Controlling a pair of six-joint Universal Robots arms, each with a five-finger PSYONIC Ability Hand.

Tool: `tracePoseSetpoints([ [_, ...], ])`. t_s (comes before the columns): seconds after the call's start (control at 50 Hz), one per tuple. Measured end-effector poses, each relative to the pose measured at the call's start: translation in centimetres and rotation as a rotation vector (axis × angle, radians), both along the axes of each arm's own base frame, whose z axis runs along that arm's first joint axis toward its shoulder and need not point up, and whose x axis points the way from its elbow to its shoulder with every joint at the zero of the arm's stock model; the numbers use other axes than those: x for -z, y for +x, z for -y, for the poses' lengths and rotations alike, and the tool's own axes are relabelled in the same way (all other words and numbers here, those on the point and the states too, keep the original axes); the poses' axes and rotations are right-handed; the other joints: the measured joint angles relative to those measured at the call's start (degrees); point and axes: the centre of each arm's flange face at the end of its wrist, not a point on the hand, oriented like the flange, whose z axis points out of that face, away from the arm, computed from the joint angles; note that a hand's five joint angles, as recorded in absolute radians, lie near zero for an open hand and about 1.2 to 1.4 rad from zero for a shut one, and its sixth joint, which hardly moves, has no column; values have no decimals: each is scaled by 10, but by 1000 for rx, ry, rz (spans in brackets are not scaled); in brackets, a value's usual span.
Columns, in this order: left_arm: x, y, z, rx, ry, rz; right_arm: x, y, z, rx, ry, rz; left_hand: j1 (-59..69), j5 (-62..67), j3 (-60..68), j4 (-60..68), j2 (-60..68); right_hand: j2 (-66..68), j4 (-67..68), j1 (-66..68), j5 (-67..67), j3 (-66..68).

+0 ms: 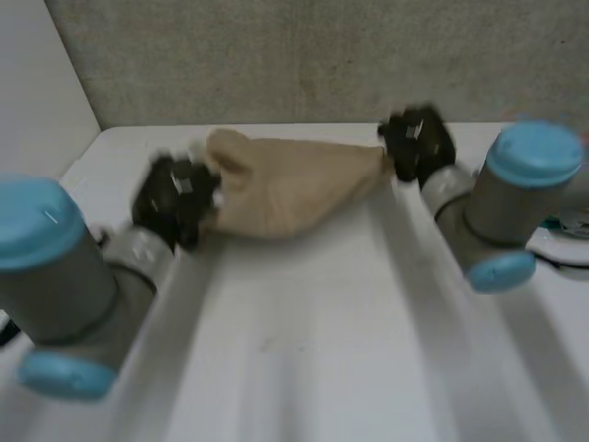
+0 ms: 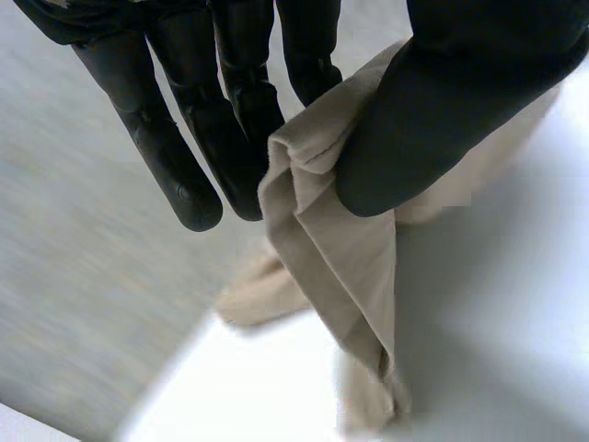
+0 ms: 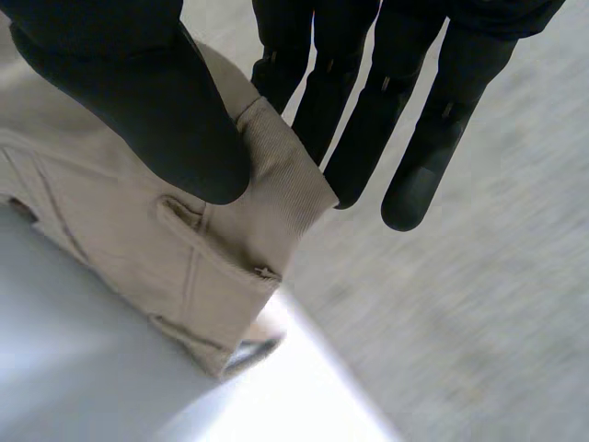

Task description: Fold the laundry.

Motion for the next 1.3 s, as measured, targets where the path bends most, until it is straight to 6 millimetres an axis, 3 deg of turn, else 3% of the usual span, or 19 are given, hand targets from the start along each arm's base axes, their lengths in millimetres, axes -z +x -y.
tracePoseSetpoints([
  [0.1, 45, 10, -25, -8, 161, 91, 37, -11, -26, -7, 118, -112, 0, 0, 0, 0, 0, 0, 0, 0, 0, 2],
  [0.18, 50, 19, -44, -12, 238, 138, 35, -22, -46, -4, 179, -171, 0, 0, 0, 0, 0, 0, 0, 0, 0, 2],
  [0.32, 30, 37, -92, 28, 371, 218, 14, -55, -92, -3, 330, -339, 0, 0, 0, 0, 0, 0, 0, 0, 0, 2],
  [0.44, 10, 54, -146, 115, 534, 337, 3, -87, -142, -66, 511, -588, 0, 0, 0, 0, 0, 0, 0, 0, 0, 2],
  [0.5, 0, 61, -168, 164, 603, 415, -3, -96, -161, -123, 562, -659, 0, 0, 0, 0, 0, 0, 0, 0, 0, 2],
  [0.58, -15, 64, -181, 214, 611, 477, -15, -98, -171, -193, 554, -661, 0, 0, 0, 0, 0, 0, 0, 0, 0, 2],
  [0.66, -25, 55, -166, 209, 526, 445, -21, -94, -163, -200, 522, -590, 0, 2, 0, 0, 0, 0, 0, 0, 1, 2],
  [0.82, -17, 32, -101, 133, 374, 361, -8, -82, -132, -116, 520, -431, 0, 3, 0, 0, 0, 0, 0, 0, 8, 2],
  [0.86, -11, 31, -95, 125, 382, 371, -3, -81, -129, -97, 528, -424, -50, -68, -70, -76, -84, 0, 0, 0, 9, 2],
  [0.88, -9, 31, -94, 123, 390, 377, 0, -80, -128, -89, 532, -425, -203, -202, -204, -213, -222, 0, 0, 0, 9, 2],
  [0.92, -6, 32, -94, 118, 408, 387, 6, -80, -128, -78, 536, -434, -344, -341, -339, -350, -347, 0, 0, 0, 10, 2],
  [1.02, -12, 37, -95, 95, 406, 364, 12, -79, -130, -79, 526, -460, -467, -494, -490, -502, -496, 0, 0, 0, 11, 2],
  [1.12, -29, 44, -78, 23, 351, 253, 12, -79, -132, -89, 499, -478, -468, -511, -507, -515, -510, 0, 0, 0, 11, 2],
  [1.18, -36, 47, -55, -15, 317, 174, 11, -79, -133, -93, 487, -480, -468, -510, -507, -514, -510, 0, 0, 0, 11, 2],
  [1.3, -24, 46, -6, 1, 329, 81, 10, -79, -134, -92, 472, -476, -363, -393, -397, -402, -403, 0, 0, 0, 11, 2],
])
